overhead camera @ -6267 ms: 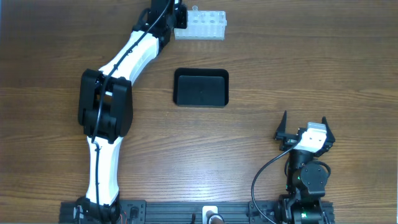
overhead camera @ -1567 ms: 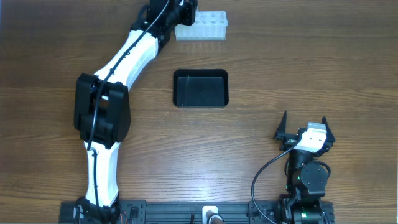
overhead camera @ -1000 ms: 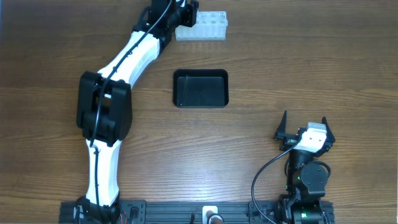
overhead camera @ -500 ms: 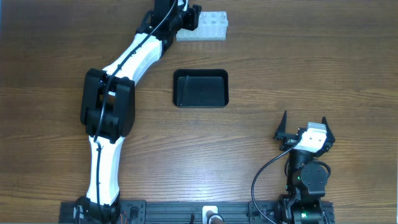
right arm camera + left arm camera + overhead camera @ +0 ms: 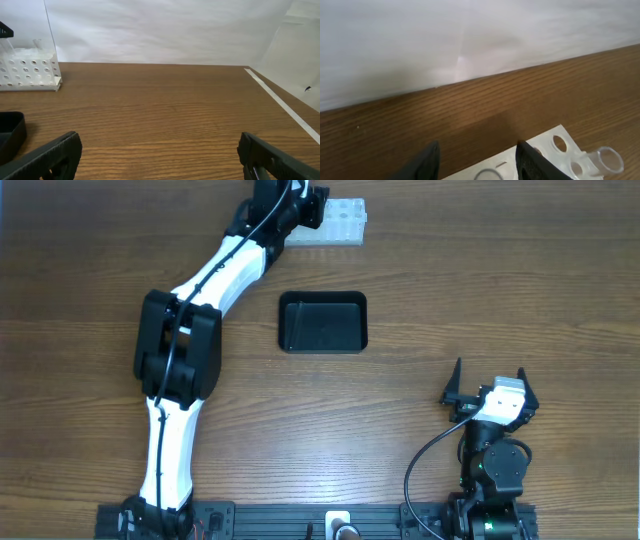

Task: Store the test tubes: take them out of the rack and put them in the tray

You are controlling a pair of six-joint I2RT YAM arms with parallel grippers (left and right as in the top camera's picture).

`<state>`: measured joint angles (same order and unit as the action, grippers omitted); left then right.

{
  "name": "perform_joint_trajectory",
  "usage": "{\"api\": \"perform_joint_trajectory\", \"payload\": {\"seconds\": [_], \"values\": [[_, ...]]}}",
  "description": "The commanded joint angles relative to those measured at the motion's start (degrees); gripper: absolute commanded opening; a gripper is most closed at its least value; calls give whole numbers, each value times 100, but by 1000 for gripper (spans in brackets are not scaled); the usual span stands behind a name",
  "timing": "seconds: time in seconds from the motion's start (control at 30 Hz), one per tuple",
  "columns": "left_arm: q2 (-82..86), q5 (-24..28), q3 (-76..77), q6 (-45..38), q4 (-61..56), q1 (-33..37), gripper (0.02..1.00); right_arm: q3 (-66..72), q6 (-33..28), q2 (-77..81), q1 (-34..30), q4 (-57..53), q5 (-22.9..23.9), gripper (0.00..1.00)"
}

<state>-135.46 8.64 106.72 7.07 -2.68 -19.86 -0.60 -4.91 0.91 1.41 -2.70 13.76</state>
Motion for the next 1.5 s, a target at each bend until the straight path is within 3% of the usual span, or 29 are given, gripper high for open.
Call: {"api": "perform_joint_trajectory", "payload": {"seconds": [0.03,1.1,1.37,1.5], "values": [[-227,70,0,-87,46,7,474,28,-4,-26,-35,-9,87,991],[-229,-57,0,-24,11,85,478,28,-4,-26,-35,-9,87,991],[-229,-57,0,-26,11,42,332,28,-4,-26,-35,-7,87,993],[-229,-57,0,-26,13,42,321,28,-7,-26,-35,-7,87,993]]}}
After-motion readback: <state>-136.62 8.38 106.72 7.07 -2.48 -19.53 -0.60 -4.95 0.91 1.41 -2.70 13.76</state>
